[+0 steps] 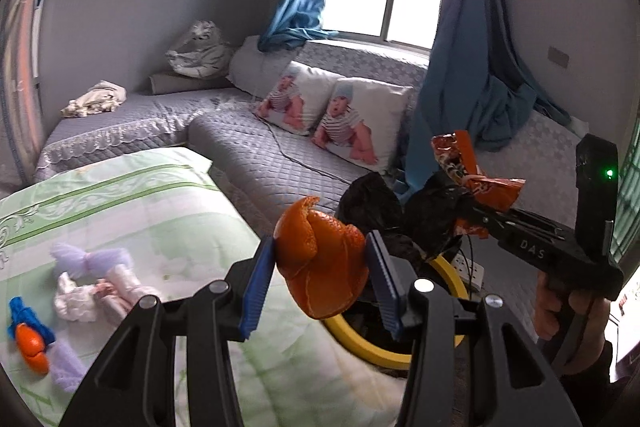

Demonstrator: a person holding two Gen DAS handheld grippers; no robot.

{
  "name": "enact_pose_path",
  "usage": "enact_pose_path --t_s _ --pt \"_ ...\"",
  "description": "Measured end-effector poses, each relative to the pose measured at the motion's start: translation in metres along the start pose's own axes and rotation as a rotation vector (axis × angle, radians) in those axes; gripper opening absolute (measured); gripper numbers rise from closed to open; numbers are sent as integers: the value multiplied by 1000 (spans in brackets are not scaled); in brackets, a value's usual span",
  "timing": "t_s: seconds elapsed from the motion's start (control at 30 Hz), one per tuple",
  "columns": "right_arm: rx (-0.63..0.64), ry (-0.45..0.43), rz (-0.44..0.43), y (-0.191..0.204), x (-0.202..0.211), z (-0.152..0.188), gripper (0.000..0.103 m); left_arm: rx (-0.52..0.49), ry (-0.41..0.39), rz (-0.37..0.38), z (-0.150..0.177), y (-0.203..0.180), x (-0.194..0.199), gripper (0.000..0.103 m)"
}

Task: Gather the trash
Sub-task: 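Carry the orange peel and chip wrappers over the yellow-rimmed bin with both tools, then open both tools to drop the peel and wrappers into the bin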

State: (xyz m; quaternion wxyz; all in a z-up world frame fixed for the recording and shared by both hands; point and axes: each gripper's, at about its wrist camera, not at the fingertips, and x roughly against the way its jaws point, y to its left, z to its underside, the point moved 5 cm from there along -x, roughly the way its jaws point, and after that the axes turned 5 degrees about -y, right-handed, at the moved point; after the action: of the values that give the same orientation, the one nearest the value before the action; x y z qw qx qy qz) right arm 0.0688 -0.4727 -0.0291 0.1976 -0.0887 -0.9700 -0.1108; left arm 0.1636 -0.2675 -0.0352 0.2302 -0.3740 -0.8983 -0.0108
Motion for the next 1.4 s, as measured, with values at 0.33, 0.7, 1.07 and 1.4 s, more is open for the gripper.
enact_pose_path --t_s 0.33,0.7,1.07,1.4 --pt "-19 3 69 -30 -1 8 23 -35 40 61 3 -29 -30 44" --pt "-32 25 137 -55 -9 23 23 -23 89 75 9 -39 -70 44" --pt "-17 59 218 -73 -24 36 23 -22 147 70 20 -46 -103 44" --pt "-18 137 237 -83 -44 53 23 -22 196 55 34 -55 -129 44"
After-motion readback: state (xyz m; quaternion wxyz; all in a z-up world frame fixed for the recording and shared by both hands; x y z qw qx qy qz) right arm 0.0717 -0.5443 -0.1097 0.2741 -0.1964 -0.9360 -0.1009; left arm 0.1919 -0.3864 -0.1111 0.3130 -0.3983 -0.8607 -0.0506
